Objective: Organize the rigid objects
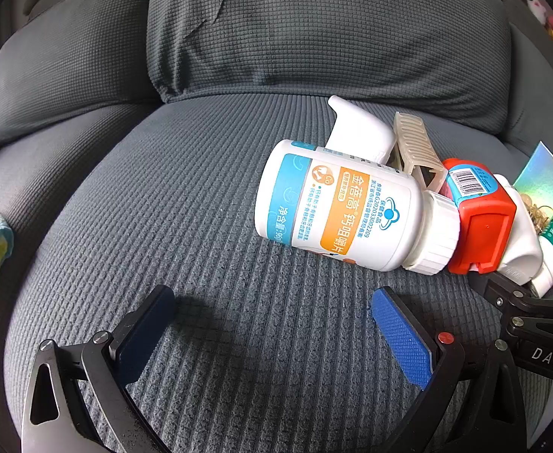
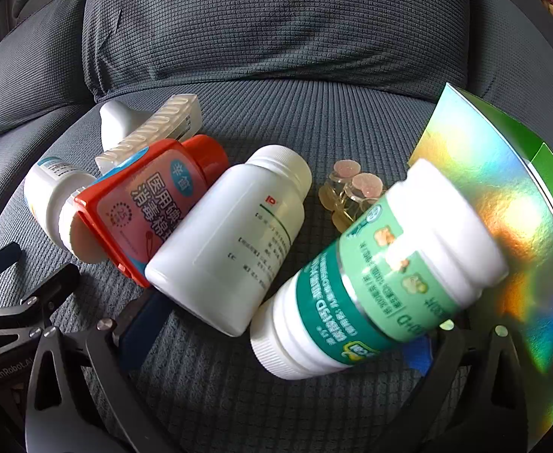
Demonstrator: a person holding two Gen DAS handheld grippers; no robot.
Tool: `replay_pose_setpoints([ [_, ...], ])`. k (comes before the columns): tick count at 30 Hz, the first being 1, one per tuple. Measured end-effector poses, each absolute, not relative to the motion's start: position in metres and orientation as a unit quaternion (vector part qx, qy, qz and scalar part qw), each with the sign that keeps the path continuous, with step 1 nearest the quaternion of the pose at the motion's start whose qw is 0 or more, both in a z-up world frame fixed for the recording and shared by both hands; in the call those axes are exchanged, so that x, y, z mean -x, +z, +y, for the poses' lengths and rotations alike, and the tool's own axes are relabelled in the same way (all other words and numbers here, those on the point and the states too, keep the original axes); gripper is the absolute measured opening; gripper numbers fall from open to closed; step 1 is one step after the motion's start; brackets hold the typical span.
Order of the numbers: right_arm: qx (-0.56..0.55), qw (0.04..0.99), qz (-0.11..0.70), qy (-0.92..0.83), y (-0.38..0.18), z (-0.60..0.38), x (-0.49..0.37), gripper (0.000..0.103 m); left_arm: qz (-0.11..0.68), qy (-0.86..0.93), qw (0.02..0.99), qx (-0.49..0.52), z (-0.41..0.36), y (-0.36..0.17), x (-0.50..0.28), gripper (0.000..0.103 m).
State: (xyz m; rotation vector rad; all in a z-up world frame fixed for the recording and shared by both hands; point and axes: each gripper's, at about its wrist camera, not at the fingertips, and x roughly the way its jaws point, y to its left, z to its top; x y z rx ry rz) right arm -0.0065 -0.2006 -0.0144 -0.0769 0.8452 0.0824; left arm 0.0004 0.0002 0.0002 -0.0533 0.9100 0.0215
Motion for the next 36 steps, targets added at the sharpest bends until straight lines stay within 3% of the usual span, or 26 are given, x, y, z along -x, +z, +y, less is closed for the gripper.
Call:
replay_pose_setpoints([
  [36, 0.03, 0.899, 0.436, 0.022, -0.0129, -0.2048, 0.0037, 0.102, 0.444, 0.014, 0.896, 0.022, -0.0003, 0.002, 0.0058, 0.103],
])
